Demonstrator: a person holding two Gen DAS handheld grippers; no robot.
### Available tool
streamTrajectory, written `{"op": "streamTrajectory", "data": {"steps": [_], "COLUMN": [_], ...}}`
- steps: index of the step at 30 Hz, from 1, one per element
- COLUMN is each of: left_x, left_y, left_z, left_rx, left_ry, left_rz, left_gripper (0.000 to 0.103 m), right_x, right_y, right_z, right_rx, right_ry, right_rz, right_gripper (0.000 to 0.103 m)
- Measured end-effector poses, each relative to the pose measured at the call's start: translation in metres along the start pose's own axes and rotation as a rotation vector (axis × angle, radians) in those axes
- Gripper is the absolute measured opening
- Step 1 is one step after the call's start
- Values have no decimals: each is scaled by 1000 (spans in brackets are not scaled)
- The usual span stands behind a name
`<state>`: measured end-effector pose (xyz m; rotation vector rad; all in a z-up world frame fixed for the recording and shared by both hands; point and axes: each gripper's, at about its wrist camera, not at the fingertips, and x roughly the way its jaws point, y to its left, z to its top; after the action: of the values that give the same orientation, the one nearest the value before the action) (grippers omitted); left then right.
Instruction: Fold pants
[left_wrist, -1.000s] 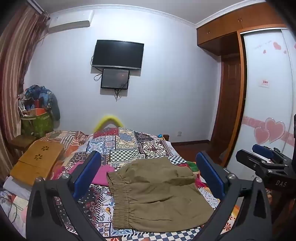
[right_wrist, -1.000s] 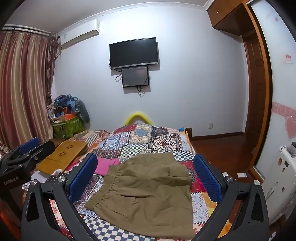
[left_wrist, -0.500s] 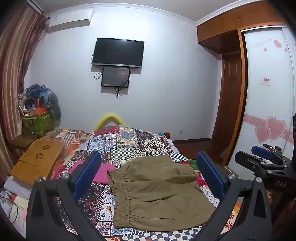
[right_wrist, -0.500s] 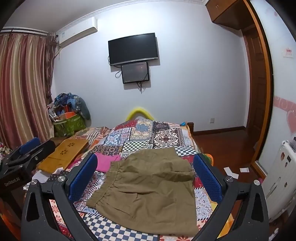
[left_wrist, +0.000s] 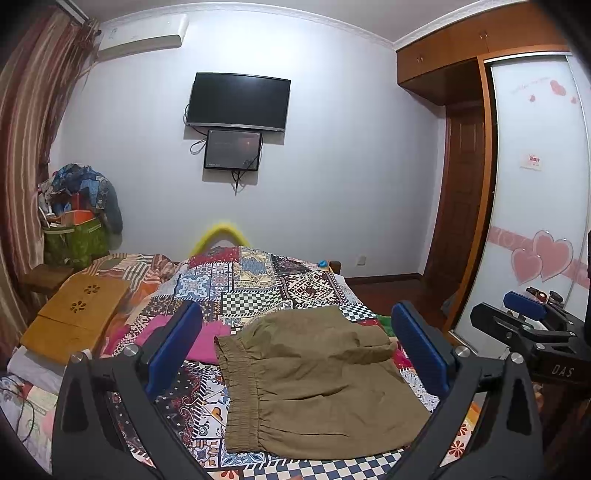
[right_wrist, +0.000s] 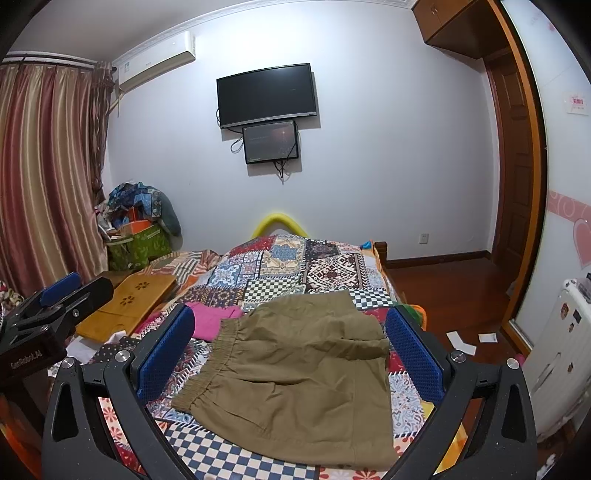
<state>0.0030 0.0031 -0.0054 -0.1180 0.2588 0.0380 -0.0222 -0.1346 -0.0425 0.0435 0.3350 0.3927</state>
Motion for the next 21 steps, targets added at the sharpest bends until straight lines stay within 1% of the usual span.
{"op": "streamTrajectory", "data": {"steps": [21], "left_x": [4], "left_y": [-1], "left_z": [-3], "left_rx": [1], "left_ry": [2], "left_rz": [-1], "left_gripper": [103], "right_x": [1], "right_y": [-3], "right_z": [0], "right_rx": [4], "right_ry": [1], "right_rz": [2], "right_gripper": [103]}}
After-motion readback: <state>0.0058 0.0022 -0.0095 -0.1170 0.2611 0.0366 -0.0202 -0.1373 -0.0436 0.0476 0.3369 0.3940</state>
